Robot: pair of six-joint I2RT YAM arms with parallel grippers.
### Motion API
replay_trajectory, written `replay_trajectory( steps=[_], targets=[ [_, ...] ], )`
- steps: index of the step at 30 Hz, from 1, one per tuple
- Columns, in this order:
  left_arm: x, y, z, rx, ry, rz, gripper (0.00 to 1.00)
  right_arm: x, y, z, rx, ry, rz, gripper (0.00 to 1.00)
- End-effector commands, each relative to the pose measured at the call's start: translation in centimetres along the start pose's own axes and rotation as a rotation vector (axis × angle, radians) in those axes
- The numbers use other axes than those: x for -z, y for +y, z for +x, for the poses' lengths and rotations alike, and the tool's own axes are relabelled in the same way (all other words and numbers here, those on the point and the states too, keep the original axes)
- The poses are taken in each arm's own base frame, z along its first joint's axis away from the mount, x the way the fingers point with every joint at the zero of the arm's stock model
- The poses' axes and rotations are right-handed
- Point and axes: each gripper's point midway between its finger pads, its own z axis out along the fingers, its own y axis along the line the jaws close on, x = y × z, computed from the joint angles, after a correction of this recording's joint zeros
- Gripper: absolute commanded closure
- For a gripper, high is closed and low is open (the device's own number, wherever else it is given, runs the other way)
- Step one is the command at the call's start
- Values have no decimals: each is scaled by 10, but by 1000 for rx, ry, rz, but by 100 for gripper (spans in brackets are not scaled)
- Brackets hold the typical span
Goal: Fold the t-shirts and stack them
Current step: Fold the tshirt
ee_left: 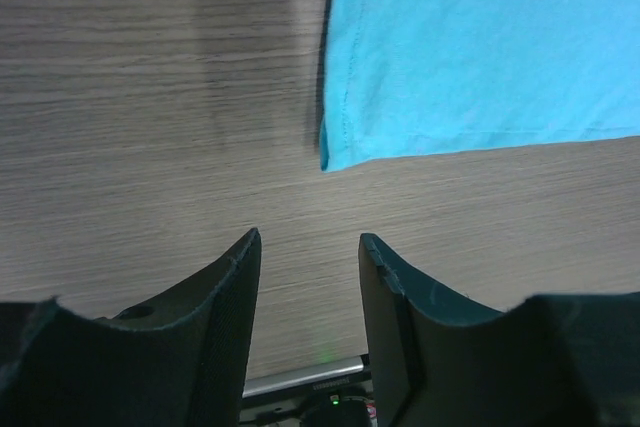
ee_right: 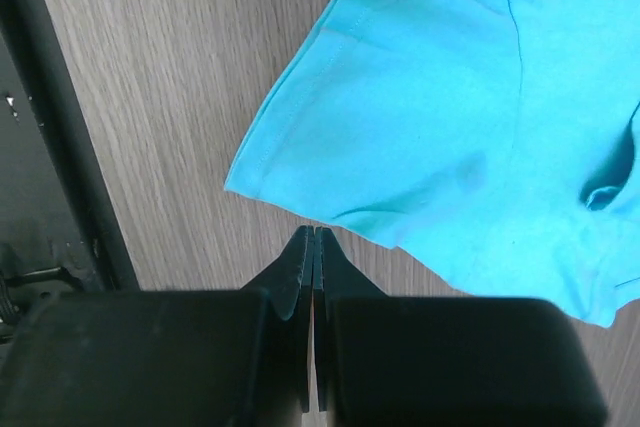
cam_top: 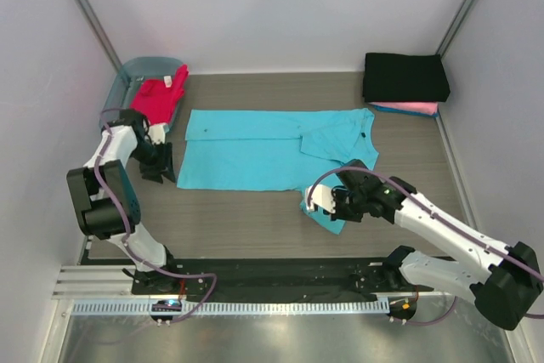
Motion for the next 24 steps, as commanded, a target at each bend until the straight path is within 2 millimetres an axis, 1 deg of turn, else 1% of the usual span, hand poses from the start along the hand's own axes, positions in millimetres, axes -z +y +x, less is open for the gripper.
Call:
replay_trajectory(
  steps=[1, 2, 4, 8, 10, 15, 19, 24],
  targets=[
    [-4, -8, -2, 42, 33, 97, 54, 9, 12, 7, -63, 36, -26, 98],
    [-7, -9, -1, 51, 54, 116, 52, 8, 15, 8, -79, 38, -38, 81],
    [-10, -12, -2, 61, 67, 143, 50, 1, 23, 13, -89, 45, -68, 65],
    [-17, -13, -1, 84, 95, 169, 49, -9, 20, 15, -101, 37, -45, 62],
    [-22, -12, 2, 88, 110, 173, 49, -11, 17, 17, -90, 47, -35, 62],
    [-36, -7, -1, 90, 111, 163, 49, -9, 11, 12, -98, 45, -24, 62],
    [-44, -10, -1, 114, 120, 195, 54, -9, 12, 14, -94, 56, -24, 62],
    [-54, -8, 2, 121, 126, 191, 57, -10, 12, 14, -94, 54, -26, 62]
  ],
)
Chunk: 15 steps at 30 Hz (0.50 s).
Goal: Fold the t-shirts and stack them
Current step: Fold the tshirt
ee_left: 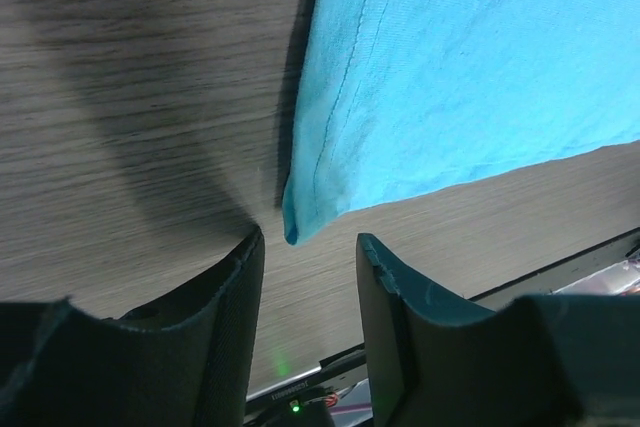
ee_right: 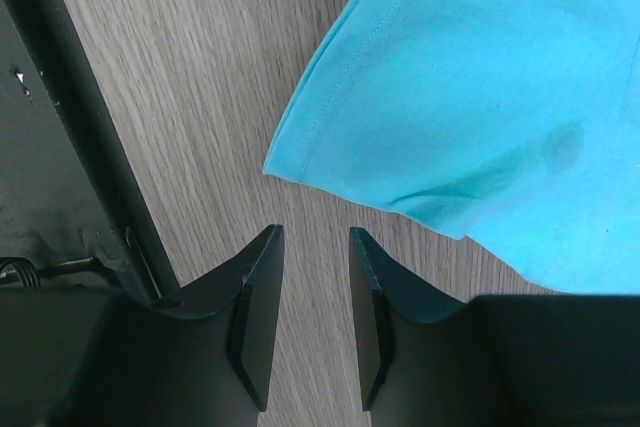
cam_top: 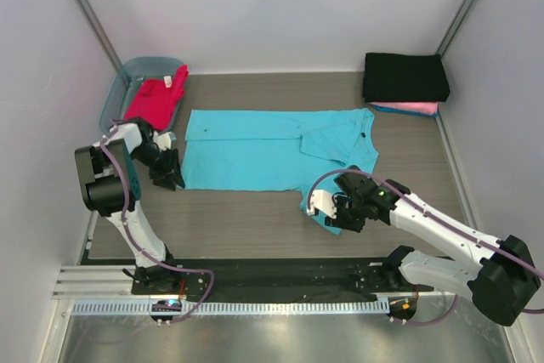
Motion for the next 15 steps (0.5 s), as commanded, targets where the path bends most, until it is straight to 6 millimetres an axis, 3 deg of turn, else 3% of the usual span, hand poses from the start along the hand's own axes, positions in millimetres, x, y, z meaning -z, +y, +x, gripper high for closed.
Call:
replay_trajectory(
  steps=[1, 6, 9, 13, 15],
  targets=[
    [-6, 1, -11, -6, -37, 17, 59, 3, -8, -9, 1, -24, 31, 62],
    [-10, 0, -17, -13, -49, 21, 64, 3, -8, -7, 0, -22, 38, 62],
    [-9, -3, -19, -27, -54, 17, 74, 3, -8, -7, -3, -22, 43, 61],
    [-5, -6, -15, -42, -60, 11, 98, 2, -5, -4, -13, -24, 43, 61],
    [-1, -6, -11, -59, -68, 0, 100, 2, -3, -3, -18, -30, 42, 61]
  ],
)
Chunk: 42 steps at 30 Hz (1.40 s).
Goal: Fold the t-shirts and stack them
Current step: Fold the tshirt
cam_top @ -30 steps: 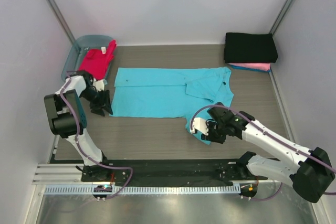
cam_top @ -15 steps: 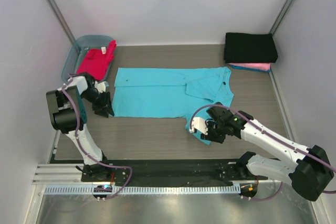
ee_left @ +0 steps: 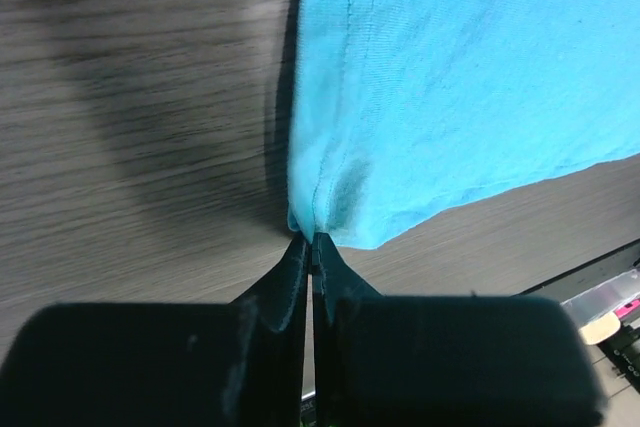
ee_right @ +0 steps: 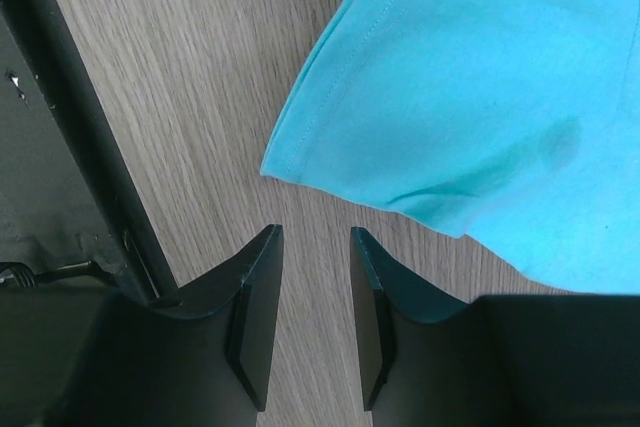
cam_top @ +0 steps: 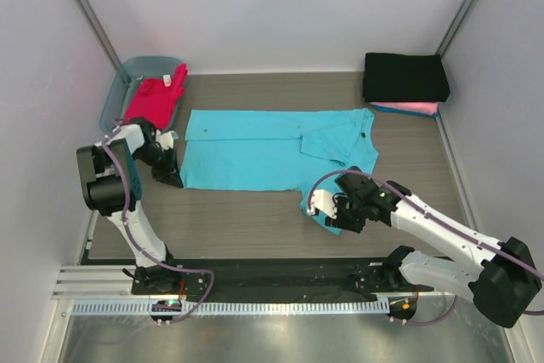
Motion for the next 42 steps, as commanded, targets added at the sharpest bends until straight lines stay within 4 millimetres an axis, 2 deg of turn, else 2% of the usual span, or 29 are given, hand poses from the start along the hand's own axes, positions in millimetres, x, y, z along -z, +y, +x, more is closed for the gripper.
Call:
replay_trajectory(
  steps=[1, 10, 16, 30, 42],
  targets=[
    [14, -5, -2, -53, -61, -20, 100, 2, -1, -5, -14, -38, 29, 60],
    [32, -5, 35, -159, -21, -95, 100, -11, 6, -7, 2, -83, -7, 54],
    [41, -3, 48, -208, -19, -138, 100, -20, 10, -8, 39, -89, -44, 53],
    [44, 0, 46, -202, -43, -167, 100, -34, 21, 13, 101, -26, -94, 48],
    [43, 0, 41, -189, -41, -171, 100, -47, 17, 14, 109, -37, -73, 47]
  ],
)
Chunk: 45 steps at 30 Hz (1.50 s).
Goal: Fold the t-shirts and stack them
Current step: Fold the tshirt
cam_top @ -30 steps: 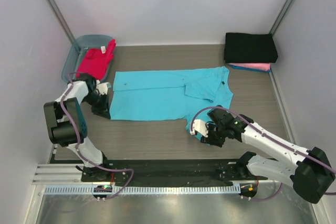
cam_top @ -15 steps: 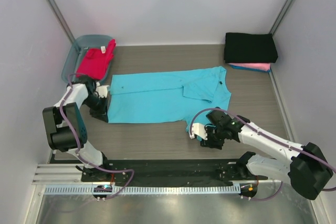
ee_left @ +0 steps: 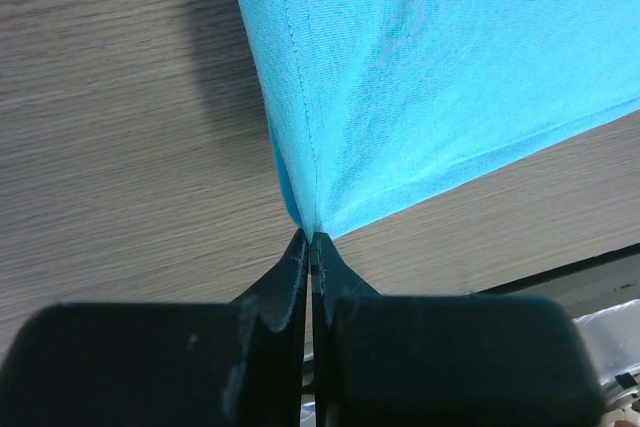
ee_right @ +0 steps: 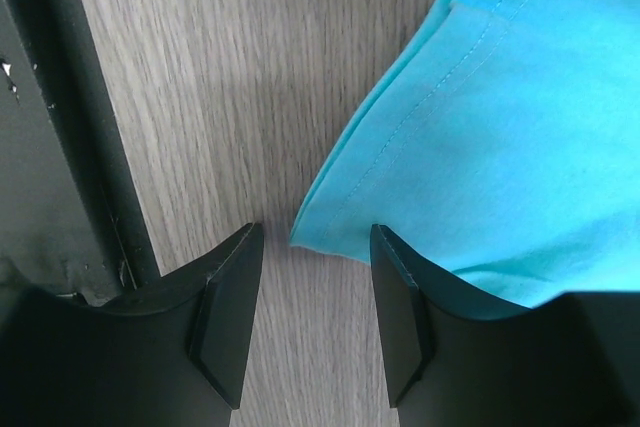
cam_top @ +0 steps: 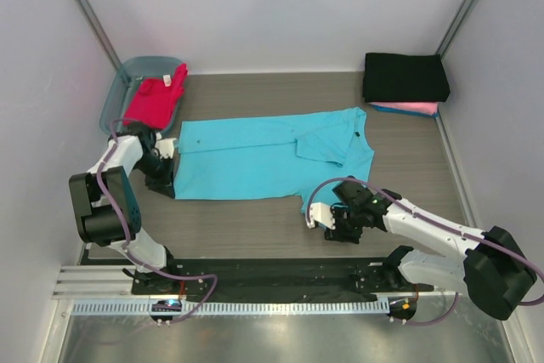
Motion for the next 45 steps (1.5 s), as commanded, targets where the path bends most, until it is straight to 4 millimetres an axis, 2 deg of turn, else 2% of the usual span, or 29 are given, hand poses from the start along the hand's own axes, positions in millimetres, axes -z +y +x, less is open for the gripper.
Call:
replay_trajectory(
  steps=[1, 5, 13, 16, 17, 19, 22, 23, 25, 26, 30, 32, 40, 41, 45],
  targets=[
    [7, 1, -7, -9, -22, -21, 100, -8, -5, -2, 26, -17, 22, 47],
    [6, 1, -8, -10, -19, -22, 100, -11, -5, 1, 23, -11, 27, 49],
    [5, 0, -10, -22, -21, -20, 100, -12, -5, 9, 25, 25, 33, 60],
    [7, 2, -12, -33, -30, -27, 100, -9, -7, 14, 35, 52, 40, 67],
    [7, 1, -12, -34, -30, -27, 100, -7, -9, 13, 40, 53, 43, 74],
    [8, 1, -12, -38, -30, -26, 100, -2, -8, 15, 28, 65, 34, 78],
    [10, 1, -11, -54, -33, -27, 100, 10, -11, 13, -1, 73, 41, 88],
    [13, 0, -11, -65, -40, -29, 100, 21, -19, 4, 0, 52, 74, 92],
    [16, 0, -9, -78, -43, -33, 100, 35, -14, 4, -29, 62, 68, 96],
    [18, 0, -9, -87, -47, -38, 100, 45, -18, -5, -28, 41, 90, 98],
    [32, -6, -6, -140, -58, -27, 100, 80, -13, -12, -71, 4, 142, 98],
    [36, -9, -4, -157, -57, -20, 100, 94, -21, -19, -85, -18, 199, 98],
    [56, -34, 16, -273, -36, 15, 100, 126, -34, -33, -143, -34, 272, 99],
    [59, -37, 21, -275, -20, 23, 100, 134, -38, -38, -137, -44, 292, 98],
    [71, -42, 29, -298, -22, 16, 100, 154, -49, -46, -108, -48, 342, 99]
  ],
)
